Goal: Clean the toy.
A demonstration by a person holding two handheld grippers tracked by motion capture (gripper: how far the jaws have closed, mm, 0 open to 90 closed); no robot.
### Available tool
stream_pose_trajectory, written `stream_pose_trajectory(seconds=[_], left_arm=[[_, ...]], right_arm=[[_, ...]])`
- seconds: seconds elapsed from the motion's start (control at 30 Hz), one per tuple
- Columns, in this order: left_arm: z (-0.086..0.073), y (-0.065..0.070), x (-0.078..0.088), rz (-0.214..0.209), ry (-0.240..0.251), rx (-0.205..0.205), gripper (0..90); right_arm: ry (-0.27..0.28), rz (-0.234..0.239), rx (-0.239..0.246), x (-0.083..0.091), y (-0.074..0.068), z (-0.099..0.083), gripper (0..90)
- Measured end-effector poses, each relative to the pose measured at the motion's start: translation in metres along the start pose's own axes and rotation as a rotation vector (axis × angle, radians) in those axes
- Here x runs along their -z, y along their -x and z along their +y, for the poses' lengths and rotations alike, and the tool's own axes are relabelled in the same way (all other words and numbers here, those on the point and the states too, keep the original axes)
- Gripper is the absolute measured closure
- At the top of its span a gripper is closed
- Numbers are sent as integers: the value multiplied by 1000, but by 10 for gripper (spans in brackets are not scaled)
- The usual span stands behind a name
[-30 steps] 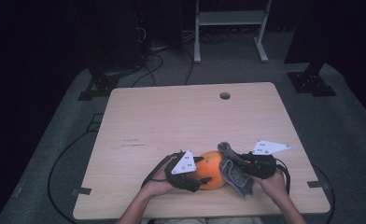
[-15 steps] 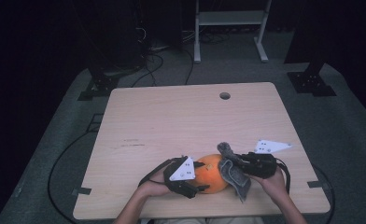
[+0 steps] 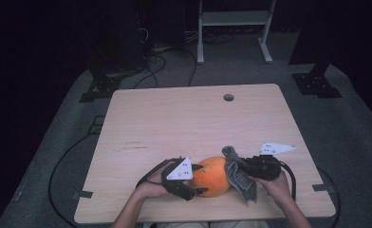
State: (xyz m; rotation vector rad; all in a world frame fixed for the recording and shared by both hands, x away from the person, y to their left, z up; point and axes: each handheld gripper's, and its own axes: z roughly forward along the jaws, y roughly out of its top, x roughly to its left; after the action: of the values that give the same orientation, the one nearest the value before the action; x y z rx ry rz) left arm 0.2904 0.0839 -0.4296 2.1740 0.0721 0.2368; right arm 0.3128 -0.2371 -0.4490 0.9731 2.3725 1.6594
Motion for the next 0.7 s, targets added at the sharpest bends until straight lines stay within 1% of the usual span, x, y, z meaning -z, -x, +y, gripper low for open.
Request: stream_pose_trajectory(seconds=[0.03, 0.07, 0.1, 0.17, 0.2, 0.27, 0.3, 0.33, 0.37, 0.4, 0.43, 0.5, 0.53, 0.57, 0.6, 0.67, 0.7], left_arm=[[-1, 0, 1, -3, -2, 1, 292], [-2, -1, 2, -9, 0, 1, 291], [-2, -2, 2, -11, 2, 6, 289], [-3, -3, 1, -16, 12, 16, 285], [-3, -3, 0, -19, 12, 15, 286], [-3, -3, 1, -22, 10, 14, 285], [-4, -3, 1, -21, 9, 13, 285], [-4, -4, 1, -21, 9, 13, 284], [-4, -4, 1, -22, 9, 14, 284], [-4, -4, 1, -24, 8, 13, 284], [-4, -3, 1, -23, 9, 11, 283], [-4, -2, 1, -23, 6, 2, 280], [-3, -1, 1, -23, 3, -3, 280], [-3, 0, 0, -23, 5, -2, 277], [-3, 0, 0, -25, 5, -5, 276], [-1, 1, -3, -36, 1, -14, 273], [-1, 2, -5, -40, 3, -19, 271]], right_arm=[[-12, -19, 11, 2, 1, 0, 773], [-5, -25, 9, 4, 1, 0, 773], [19, -11, -4, 6, 1, 0, 773], [83, 27, -3, 9, -4, 5, 773], [93, 39, 4, 7, -6, 7, 773], [53, 27, 35, 1, -10, 8, 772], [33, 23, 38, -3, -9, 6, 772], [31, 25, 26, -5, -7, 4, 770], [19, 14, 20, -5, -4, 2, 770], [-8, -20, 31, -6, -2, 1, 770], [-39, -43, 35, -6, 1, -1, 770], [-65, -52, 13, -6, 6, -5, 771], [-62, -52, 16, -4, 6, -5, 771], [-41, -51, 19, -1, 5, -2, 771], [-3, -40, 23, 1, 2, 2, 770], [70, 11, 40, 6, -7, 13, 770], [92, 32, 57, 6, -12, 18, 770]])
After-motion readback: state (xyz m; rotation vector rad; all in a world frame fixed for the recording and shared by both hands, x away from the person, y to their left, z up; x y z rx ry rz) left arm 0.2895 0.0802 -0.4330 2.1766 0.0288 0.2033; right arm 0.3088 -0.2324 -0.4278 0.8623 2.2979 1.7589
